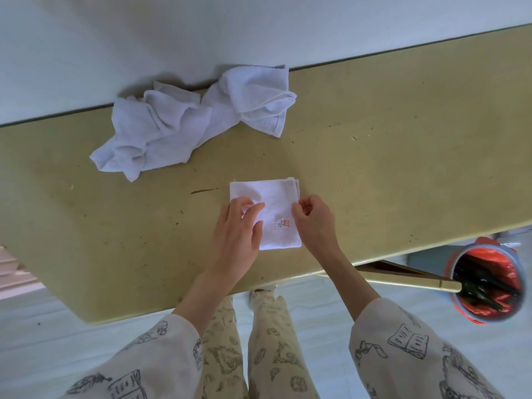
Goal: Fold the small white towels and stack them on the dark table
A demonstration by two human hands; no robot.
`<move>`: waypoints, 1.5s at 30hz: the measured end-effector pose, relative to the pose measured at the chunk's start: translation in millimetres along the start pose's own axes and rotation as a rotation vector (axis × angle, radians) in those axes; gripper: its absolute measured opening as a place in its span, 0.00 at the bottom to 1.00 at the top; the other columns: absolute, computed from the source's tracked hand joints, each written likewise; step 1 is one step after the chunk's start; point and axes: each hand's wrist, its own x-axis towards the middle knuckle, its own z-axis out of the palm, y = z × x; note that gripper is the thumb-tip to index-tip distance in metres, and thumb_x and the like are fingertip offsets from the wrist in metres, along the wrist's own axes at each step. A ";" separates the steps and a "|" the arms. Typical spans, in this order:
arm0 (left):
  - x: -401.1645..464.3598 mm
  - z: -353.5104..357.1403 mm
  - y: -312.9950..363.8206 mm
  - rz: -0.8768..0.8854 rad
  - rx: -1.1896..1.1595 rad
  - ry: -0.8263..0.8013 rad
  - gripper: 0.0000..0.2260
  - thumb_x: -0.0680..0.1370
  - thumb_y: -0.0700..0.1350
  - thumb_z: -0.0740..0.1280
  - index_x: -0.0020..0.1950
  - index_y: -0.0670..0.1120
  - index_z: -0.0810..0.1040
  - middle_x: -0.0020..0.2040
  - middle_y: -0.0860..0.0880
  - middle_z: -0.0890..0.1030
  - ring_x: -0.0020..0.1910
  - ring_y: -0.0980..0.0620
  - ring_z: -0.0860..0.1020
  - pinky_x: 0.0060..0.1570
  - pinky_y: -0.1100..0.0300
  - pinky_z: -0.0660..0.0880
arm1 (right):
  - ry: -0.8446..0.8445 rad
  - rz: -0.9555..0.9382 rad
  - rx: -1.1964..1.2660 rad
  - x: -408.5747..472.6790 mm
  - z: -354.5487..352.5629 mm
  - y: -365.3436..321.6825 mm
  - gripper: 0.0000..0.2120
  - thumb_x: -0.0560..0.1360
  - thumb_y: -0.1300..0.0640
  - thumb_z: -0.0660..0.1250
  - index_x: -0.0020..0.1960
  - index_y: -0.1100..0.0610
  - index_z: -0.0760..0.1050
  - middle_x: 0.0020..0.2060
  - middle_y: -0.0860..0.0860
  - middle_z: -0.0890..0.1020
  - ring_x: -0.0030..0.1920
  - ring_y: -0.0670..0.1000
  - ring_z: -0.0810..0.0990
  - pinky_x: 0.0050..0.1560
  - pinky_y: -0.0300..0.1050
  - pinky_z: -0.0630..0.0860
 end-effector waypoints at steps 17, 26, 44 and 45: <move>9.6 7.3 -2.7 0.094 0.131 -0.169 0.33 0.65 0.53 0.75 0.67 0.51 0.67 0.69 0.46 0.59 0.52 0.40 0.72 0.49 0.49 0.74 | -0.049 0.018 -0.093 9.4 -9.1 -1.1 0.05 0.72 0.59 0.61 0.38 0.55 0.70 0.34 0.49 0.77 0.40 0.57 0.80 0.44 0.53 0.79; 15.4 7.6 -4.3 0.138 0.252 -0.166 0.28 0.66 0.55 0.73 0.64 0.50 0.72 0.70 0.42 0.67 0.67 0.42 0.59 0.60 0.43 0.67 | 0.003 -0.034 -0.149 5.9 -9.3 1.7 0.02 0.74 0.60 0.60 0.43 0.59 0.71 0.34 0.48 0.75 0.41 0.57 0.78 0.45 0.59 0.78; 14.5 5.5 -14.6 0.185 0.217 -0.289 0.29 0.72 0.61 0.55 0.71 0.52 0.61 0.76 0.42 0.54 0.75 0.39 0.50 0.70 0.43 0.49 | 0.016 -0.075 -0.344 21.9 -8.4 -2.7 0.08 0.79 0.53 0.55 0.45 0.56 0.67 0.38 0.54 0.78 0.41 0.59 0.75 0.39 0.47 0.67; 14.1 6.5 -15.9 0.183 0.219 -0.295 0.30 0.72 0.62 0.55 0.72 0.52 0.60 0.76 0.43 0.54 0.75 0.40 0.50 0.70 0.42 0.50 | 0.016 -0.078 -0.351 21.8 -8.4 -3.0 0.08 0.79 0.54 0.54 0.45 0.57 0.67 0.38 0.55 0.78 0.40 0.59 0.75 0.38 0.47 0.66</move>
